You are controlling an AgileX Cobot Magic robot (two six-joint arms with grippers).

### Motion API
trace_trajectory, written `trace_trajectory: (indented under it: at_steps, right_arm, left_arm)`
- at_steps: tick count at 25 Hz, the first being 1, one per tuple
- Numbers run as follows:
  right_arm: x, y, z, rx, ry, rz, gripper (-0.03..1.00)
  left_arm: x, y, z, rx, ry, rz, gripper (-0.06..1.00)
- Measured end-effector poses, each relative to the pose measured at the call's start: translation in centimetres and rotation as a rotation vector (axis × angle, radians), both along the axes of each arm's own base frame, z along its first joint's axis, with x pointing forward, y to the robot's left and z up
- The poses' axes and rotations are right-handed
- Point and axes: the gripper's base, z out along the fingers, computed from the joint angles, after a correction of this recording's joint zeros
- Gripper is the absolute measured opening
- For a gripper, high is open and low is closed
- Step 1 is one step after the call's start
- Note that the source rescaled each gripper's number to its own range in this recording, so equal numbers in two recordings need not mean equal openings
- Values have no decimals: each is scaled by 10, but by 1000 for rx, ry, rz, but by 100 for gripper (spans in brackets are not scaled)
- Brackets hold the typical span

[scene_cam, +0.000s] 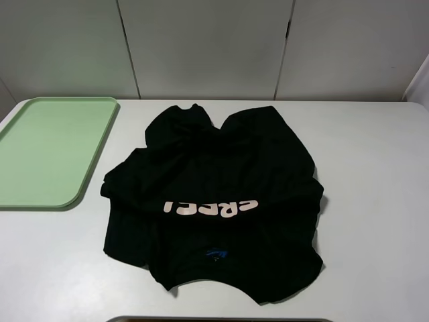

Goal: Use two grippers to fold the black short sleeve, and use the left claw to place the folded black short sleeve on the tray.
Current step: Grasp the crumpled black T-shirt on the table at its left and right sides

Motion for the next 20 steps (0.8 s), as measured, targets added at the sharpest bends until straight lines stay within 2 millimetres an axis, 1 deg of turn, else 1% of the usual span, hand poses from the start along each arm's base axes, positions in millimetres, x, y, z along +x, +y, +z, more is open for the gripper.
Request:
trace_trajectory:
  at_steps: [3, 4, 7, 10, 14, 17, 20]
  right_arm:
    - [33, 15, 1, -77, 102, 71, 100]
    - [41, 19, 2, -90, 117, 88, 100]
    - [70, 31, -1, -132, 187, 119, 100]
    - [95, 40, -16, -179, 275, 147, 100]
    - [117, 50, -39, -224, 366, 204, 100]
    - [130, 55, -57, -265, 421, 262, 100]
    - [139, 58, -71, -320, 448, 328, 100]
  left_arm:
    - [22, -6, 9, -3, 114, -76, 97]
    - [27, -8, 11, -11, 148, -102, 97]
    - [51, -14, 11, -34, 227, -158, 97]
    - [72, -17, 5, -56, 302, -188, 96]
    - [94, -21, -9, -61, 390, -232, 96]
    - [103, -26, -16, -24, 411, -318, 96]
    - [109, -31, -20, 28, 384, -423, 96]
